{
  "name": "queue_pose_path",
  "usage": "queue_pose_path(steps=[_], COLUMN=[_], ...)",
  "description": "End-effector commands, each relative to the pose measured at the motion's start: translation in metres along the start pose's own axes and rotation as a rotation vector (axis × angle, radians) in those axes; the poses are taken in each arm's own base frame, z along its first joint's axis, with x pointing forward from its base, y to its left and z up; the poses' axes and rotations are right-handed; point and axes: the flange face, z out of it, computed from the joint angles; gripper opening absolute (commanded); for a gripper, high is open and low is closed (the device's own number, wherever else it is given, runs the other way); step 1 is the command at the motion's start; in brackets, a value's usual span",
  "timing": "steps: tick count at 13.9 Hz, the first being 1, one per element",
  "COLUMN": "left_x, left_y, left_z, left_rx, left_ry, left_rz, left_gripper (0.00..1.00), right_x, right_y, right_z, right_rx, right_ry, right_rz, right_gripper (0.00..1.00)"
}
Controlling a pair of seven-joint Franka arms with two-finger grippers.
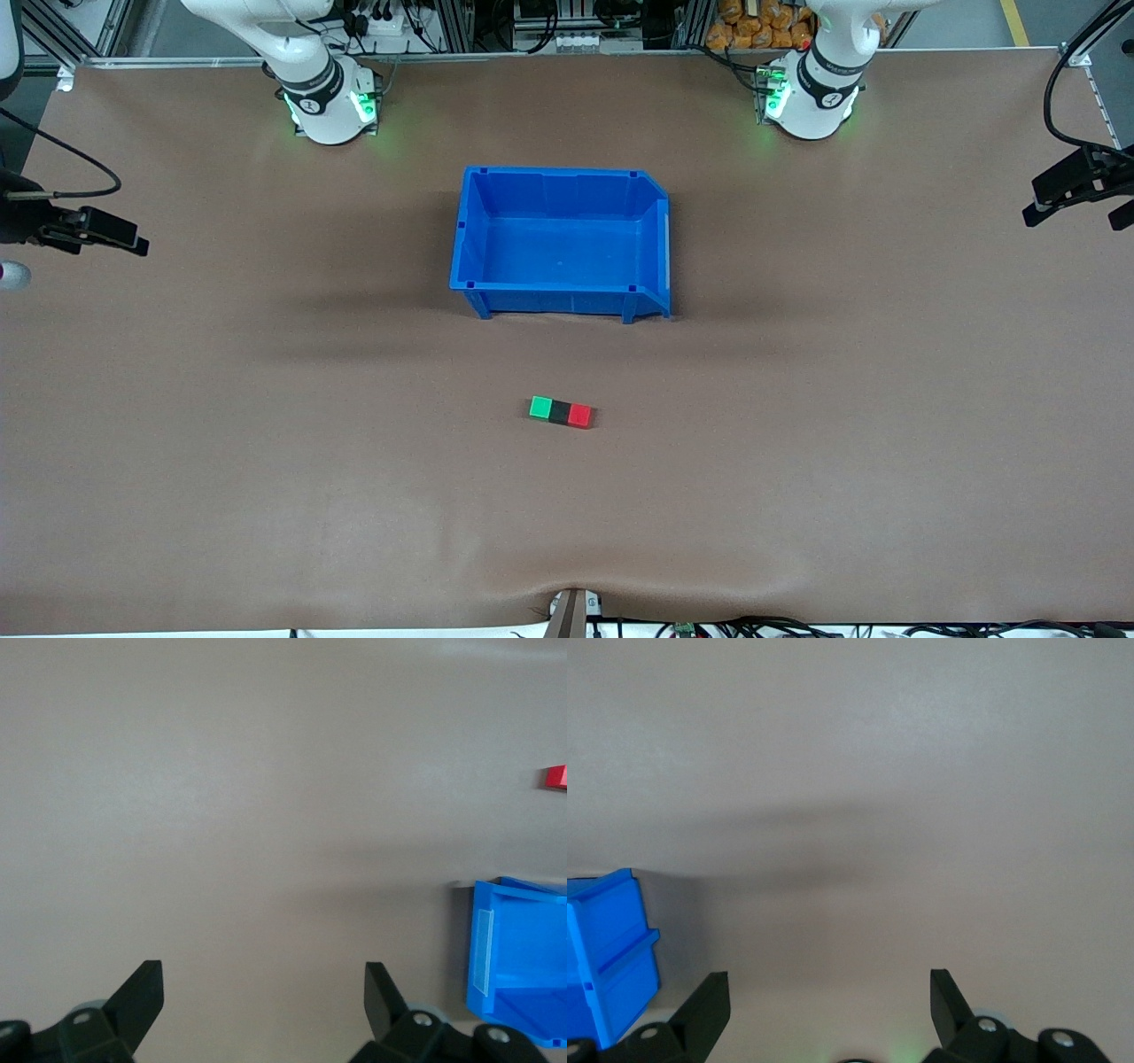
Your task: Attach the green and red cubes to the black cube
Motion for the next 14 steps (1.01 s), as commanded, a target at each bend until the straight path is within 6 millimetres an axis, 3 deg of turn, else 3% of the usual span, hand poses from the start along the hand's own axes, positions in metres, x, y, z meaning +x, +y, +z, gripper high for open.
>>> queue_pose_path(steps=[1,5,14], left_x=[0.000,0.000,-0.005], left_y=[0.001,0.001,0.004], left_z=[-0.002,-0.002,0.000], left_rx=[0.014,0.015,0.013], left_ry=[-0.011,-0.011,-0.057], left_rz=[-0.026,-0.026,-0.029], left_gripper=[1.00,1.00,1.00], right_x=[-0.014,-0.019,-0.017], right_y=[0.003,0.001,0.006], right_z=[-0.014,-0.033,-0.046], right_rx=[-0.013,-0.013,-0.013], right_ry=[0.013,0.032,0.086], right_rz=[0.016,0.019,0.022], right_gripper=[1.00,1.00,1.00])
